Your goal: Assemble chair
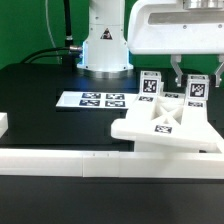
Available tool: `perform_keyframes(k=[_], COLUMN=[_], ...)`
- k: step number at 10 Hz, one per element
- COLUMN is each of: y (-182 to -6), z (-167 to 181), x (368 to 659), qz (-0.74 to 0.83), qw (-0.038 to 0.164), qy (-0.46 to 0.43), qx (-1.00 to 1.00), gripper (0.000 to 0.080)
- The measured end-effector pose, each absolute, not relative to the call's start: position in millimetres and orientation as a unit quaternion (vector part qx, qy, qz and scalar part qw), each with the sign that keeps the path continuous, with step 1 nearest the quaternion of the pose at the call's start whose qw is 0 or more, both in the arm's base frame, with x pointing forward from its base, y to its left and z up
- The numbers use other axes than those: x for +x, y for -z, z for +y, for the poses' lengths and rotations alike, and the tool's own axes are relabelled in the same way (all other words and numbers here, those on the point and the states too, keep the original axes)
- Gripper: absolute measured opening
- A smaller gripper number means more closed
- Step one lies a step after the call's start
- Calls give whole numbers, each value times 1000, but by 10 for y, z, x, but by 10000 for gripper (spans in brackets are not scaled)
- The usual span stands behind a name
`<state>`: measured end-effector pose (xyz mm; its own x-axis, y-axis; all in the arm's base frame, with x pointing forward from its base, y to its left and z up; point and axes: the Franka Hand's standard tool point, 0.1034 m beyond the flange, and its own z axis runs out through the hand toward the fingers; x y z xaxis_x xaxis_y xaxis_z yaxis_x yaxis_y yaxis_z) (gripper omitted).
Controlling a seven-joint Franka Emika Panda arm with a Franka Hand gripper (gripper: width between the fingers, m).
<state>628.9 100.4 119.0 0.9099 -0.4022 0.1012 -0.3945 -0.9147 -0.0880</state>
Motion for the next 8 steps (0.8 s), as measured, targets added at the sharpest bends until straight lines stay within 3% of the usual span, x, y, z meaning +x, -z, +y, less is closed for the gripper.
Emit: perform_keyframes(k=[8], y=[-1188], z=[996], x=[6296], qz=[485], qw=[59], qy=[54], qx=[-871], gripper=[285])
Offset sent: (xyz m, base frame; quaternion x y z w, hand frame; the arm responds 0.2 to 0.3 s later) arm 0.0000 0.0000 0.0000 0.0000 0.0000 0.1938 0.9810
